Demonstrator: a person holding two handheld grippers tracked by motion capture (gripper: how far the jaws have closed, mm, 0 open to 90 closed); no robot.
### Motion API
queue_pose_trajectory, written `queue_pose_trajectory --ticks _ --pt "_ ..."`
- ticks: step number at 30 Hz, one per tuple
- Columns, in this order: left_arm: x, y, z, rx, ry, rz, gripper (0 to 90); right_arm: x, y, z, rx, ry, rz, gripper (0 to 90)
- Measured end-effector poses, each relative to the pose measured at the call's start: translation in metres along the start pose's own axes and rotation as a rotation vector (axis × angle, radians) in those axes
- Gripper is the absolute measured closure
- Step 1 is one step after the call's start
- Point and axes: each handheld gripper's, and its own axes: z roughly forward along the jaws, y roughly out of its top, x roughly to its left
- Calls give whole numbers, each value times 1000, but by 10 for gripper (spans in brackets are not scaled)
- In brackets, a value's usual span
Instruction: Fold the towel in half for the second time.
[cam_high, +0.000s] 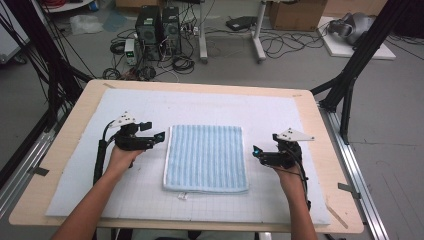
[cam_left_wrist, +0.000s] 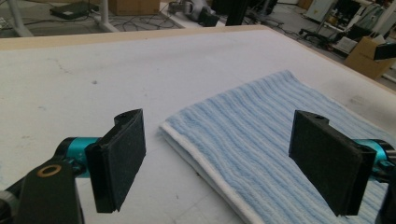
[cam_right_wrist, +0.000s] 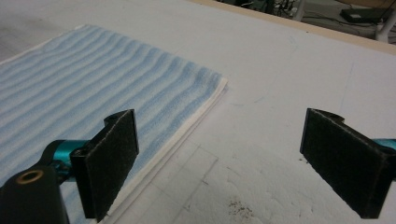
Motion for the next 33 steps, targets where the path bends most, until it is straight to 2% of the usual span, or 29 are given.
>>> queue_pose_trajectory --ticks 2,4,5,6,10,13,18,22,25,29,33 --pt "4 2 5 19 18 -21 192 1 0 0 1 0 -5 107" --pt "7 3 9 9 24 -36 192 0 0 0 -1 4 -2 107" --pt "9 5 11 29 28 -44 191 1 0 1 2 7 3 107" --pt "11 6 14 37 50 -37 195 1 0 1 3 9 2 107" --pt "17 16 21 49 59 -34 213 2 0 4 17 24 5 107" --pt "18 25 29 70 72 -12 231 3 0 6 28 28 1 107" --pt "18 34 49 124 62 29 274 6 0 8 40 34 -4 108" --pt "20 29 64 173 56 27 301 6 -1 9 44 36 -2 108" --pt "21 25 75 209 62 44 334 6 -1 9 50 38 2 108" --pt "20 20 86 266 71 91 402 6 -1 10 57 39 -1 108" --pt "17 14 93 298 71 138 487 7 -1 13 64 45 0 108"
